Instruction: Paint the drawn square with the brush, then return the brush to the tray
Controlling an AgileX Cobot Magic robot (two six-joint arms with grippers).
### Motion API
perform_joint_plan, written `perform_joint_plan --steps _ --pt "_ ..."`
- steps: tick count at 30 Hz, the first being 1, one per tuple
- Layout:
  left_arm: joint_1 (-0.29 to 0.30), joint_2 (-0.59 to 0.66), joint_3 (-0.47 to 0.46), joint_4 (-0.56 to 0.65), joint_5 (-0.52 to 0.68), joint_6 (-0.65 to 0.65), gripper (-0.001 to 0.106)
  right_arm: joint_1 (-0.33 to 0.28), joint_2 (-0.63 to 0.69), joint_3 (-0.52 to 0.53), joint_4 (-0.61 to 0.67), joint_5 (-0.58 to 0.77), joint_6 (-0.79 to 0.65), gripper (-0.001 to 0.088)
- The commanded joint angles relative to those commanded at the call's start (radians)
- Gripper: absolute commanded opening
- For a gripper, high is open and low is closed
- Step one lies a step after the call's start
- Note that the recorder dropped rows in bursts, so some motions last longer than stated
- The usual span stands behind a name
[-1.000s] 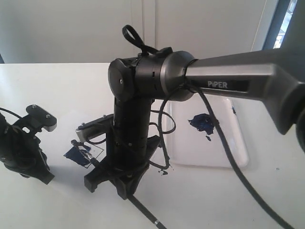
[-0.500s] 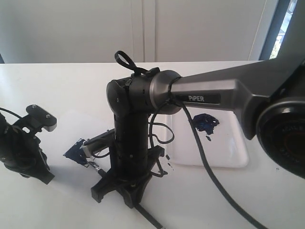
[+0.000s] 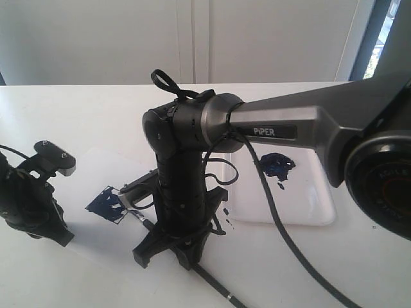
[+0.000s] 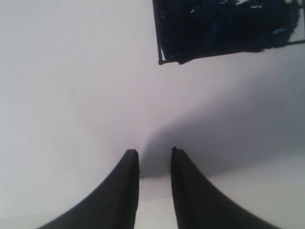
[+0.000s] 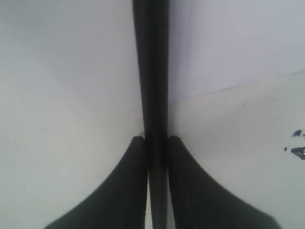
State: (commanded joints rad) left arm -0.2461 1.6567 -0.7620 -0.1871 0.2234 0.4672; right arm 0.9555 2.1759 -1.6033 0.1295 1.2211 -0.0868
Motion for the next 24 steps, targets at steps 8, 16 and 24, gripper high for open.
perform_joint_plan --steps 8,16,24 --pt "-0.075 -0.079 -0.019 -0.041 0.007 0.002 0.03 0.0 0.0 0.0 0.004 0.0 -0.007 0.0" --pt "-0.117 -0.04 -0.019 -0.044 0.005 -0.001 0.03 0.0 0.0 0.0 0.014 0.0 -0.004 0.0" --pt "-0.117 0.042 -0.019 -0.036 0.016 0.003 0.03 0.0 0.0 0.0 0.072 0.0 -0.037 0.0"
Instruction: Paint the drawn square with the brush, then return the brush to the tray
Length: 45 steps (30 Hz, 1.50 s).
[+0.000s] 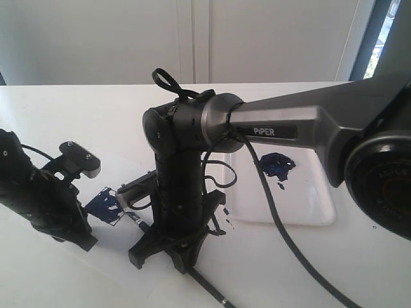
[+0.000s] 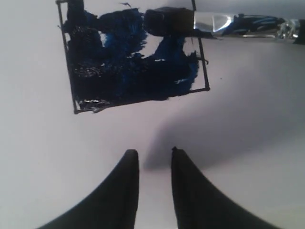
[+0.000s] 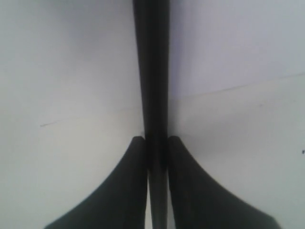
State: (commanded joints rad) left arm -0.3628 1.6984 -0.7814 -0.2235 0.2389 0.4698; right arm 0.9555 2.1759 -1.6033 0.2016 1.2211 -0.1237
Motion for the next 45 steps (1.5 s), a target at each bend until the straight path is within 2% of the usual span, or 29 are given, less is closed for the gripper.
perform_joint_plan --steps 10,36,45 --pt "0.002 0.022 0.0 0.054 -0.014 -0.004 0.03 0.0 -0.012 0.0 0.056 0.0 -0.034 0.0" --pt "0.002 0.022 0.0 0.054 -0.014 -0.004 0.03 0.0 -0.022 0.058 0.093 0.0 -0.038 0.0" --pt "0.002 0.022 0.0 0.054 -0.008 -0.004 0.03 -0.002 -0.022 0.058 -0.028 0.0 -0.005 0.0"
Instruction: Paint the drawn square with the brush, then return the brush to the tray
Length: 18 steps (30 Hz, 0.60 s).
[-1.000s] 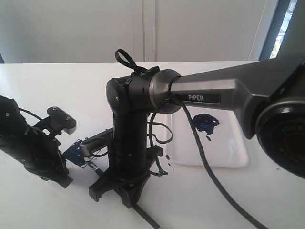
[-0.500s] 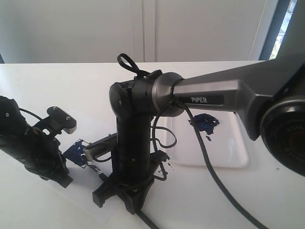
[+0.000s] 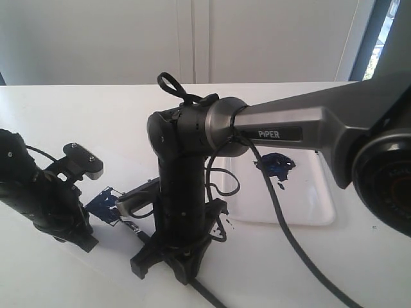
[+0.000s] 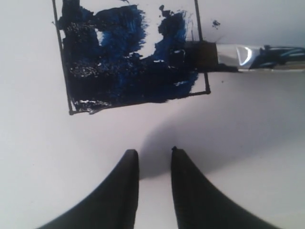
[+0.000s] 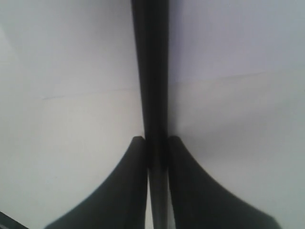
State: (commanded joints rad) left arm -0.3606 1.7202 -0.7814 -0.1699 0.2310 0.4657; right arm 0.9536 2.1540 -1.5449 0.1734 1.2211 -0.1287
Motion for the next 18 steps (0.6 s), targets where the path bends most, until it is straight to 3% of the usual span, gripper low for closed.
perform_joint_plan --steps 7,13,18 --pt "0.0 0.0 0.0 0.0 0.002 0.0 0.03 -0.047 0.0 -0.037 -0.006 0.0 0.002 0.0" --pt "0.0 0.0 0.0 0.0 0.0 0.0 0.03 -0.05 0.0 -0.061 0.016 0.0 0.002 0.0" --pt "0.0 -0.097 0.0 0.0 -0.055 -0.001 0.03 -0.047 0.0 -0.061 -0.061 0.0 0.002 0.0"
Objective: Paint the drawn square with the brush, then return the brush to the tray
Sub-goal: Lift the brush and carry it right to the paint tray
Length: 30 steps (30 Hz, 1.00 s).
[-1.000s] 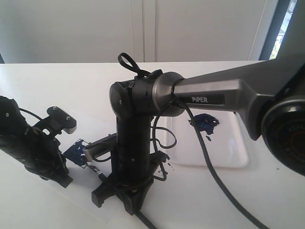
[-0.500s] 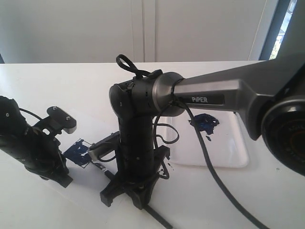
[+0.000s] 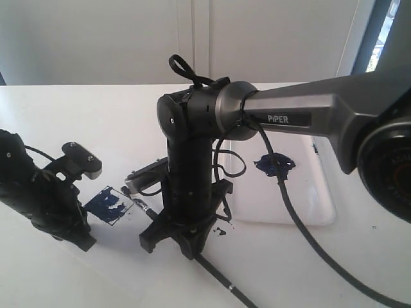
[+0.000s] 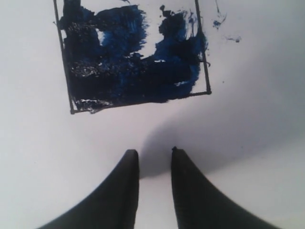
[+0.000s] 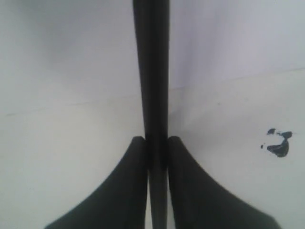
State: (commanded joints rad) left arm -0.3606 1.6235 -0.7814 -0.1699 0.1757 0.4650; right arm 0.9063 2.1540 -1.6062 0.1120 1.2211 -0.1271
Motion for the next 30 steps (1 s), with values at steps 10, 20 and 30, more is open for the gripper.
perform_joint_plan --steps 10,20,30 --pt "0.105 -0.028 -0.036 0.0 -0.019 -0.024 0.03 0.05 -0.064 0.0 -0.268 0.0 0.017 0.0" --pt "0.19 0.032 -0.047 0.0 -0.028 -0.076 0.03 0.092 -0.08 -0.002 -0.355 0.0 0.008 0.0" --pt "0.19 0.129 -0.068 0.0 -0.019 -0.097 0.03 0.093 -0.023 -0.09 -0.351 0.0 0.006 0.0"
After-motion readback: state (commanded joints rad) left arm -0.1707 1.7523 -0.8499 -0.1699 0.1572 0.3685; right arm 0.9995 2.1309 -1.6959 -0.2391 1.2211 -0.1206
